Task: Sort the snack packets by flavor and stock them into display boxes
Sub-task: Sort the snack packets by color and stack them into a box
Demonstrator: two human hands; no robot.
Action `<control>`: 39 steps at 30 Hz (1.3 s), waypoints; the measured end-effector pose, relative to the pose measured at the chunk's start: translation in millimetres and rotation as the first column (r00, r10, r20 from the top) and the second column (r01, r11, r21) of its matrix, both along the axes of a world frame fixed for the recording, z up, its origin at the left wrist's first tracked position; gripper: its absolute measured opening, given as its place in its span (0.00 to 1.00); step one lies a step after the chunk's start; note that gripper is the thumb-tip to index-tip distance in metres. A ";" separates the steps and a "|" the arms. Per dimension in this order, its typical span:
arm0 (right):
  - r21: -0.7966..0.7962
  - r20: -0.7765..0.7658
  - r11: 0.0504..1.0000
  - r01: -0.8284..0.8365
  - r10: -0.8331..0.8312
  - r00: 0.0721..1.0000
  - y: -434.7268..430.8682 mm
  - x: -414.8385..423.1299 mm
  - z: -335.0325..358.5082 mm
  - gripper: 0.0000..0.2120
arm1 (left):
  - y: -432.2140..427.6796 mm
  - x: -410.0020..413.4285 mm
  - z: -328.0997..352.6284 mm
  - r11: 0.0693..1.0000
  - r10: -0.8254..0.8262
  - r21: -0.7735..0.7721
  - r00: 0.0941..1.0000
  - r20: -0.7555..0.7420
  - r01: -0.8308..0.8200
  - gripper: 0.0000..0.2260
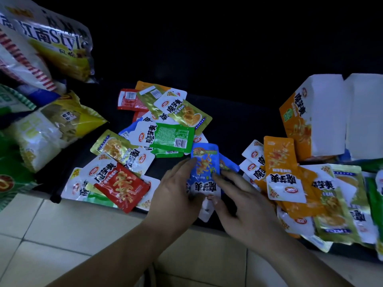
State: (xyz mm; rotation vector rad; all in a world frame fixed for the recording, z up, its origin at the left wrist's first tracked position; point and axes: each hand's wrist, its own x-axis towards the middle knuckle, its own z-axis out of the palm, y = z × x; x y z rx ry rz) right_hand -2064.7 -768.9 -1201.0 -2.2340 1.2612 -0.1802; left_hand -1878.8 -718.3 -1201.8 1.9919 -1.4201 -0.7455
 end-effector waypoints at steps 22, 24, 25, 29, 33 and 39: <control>0.534 0.386 0.789 0.303 -0.546 0.743 -8.5 35.2 45.2 0.29 | -0.8 1.9 44.7 0.924 0.328 0.107 0.614 -0.718 -0.368 0.34; 0.563 0.395 0.782 0.268 -0.539 0.744 -7.6 39.9 45.9 0.28 | -1.1 2.5 42.2 0.928 0.322 0.104 0.627 -0.709 -0.359 0.34; 0.563 0.406 0.789 0.245 -0.522 0.750 -6.3 41.8 46.2 0.28 | -0.7 1.8 41.9 0.934 0.313 0.105 0.640 -0.701 -0.342 0.34; 0.548 0.428 0.818 0.174 -0.453 0.782 -7.3 40.7 42.9 0.31 | 5.2 -7.9 39.0 0.974 0.221 0.124 0.692 -0.687 -0.189 0.37; 0.556 0.427 0.817 0.156 -0.441 0.789 -13.6 38.3 45.1 0.33 | 4.6 -4.9 41.5 0.985 0.173 0.092 0.739 -0.651 -0.149 0.37; 0.623 0.446 0.749 0.227 -0.578 0.683 -15.6 26.3 44.4 0.36 | -4.0 -2.4 50.8 0.965 0.242 0.096 0.687 -0.685 -0.244 0.33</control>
